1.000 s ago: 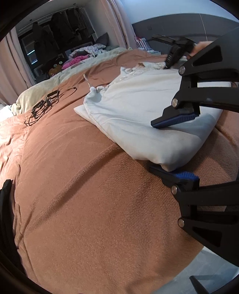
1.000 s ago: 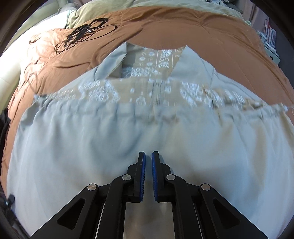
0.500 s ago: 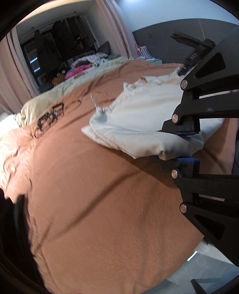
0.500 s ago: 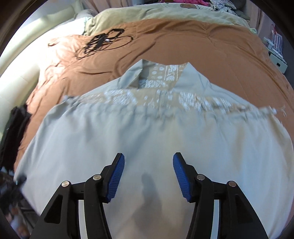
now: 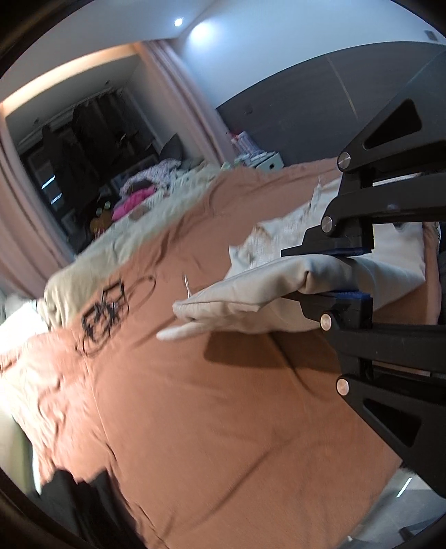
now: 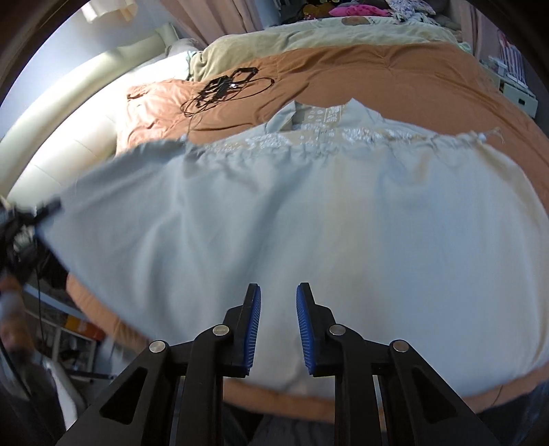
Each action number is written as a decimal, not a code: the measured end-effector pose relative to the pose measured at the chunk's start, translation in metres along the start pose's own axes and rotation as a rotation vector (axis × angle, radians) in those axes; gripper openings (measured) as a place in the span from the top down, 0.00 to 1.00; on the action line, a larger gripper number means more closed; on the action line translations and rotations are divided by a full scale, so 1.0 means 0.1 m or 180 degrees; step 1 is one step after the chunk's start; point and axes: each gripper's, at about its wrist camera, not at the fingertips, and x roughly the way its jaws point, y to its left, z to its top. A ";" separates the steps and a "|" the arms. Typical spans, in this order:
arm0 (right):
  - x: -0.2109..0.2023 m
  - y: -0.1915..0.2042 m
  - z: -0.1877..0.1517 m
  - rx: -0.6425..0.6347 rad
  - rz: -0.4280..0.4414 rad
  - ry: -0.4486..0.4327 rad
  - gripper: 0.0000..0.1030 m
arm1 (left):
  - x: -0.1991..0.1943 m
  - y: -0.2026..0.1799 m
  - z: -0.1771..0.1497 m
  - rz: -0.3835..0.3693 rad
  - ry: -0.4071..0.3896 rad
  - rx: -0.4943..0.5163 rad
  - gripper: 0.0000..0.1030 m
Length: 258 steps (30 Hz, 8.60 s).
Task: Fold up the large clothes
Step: 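Lift the jacket end with the left gripper, fold it over, release, then position both grippers around the folded beige jacket bundle, then grasp the jacket bundle with the left gripper while the right gripper grasps its other end, then lift the held bundle with both grippers and carry it toward the black garment stack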
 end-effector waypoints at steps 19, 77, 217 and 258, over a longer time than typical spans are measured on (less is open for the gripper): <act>0.07 -0.41 -0.62 0.0564 0.0440 -0.0002 0.91 | 0.34 -1.60 -0.18 -0.0403 0.0261 0.0807 0.85; 0.10 -2.46 0.86 0.0831 0.0362 0.0279 0.28 | 1.76 -0.19 -1.26 0.0582 0.1392 0.0691 0.26; -2.47 0.12 1.13 -0.0761 0.1367 -0.1167 0.88 | -0.71 -1.55 0.27 0.0244 -0.0781 0.1585 0.83; -0.43 4.77 0.92 -0.1781 0.2882 -0.0192 0.87 | -3.92 1.57 2.10 0.1709 -0.1713 0.0763 0.85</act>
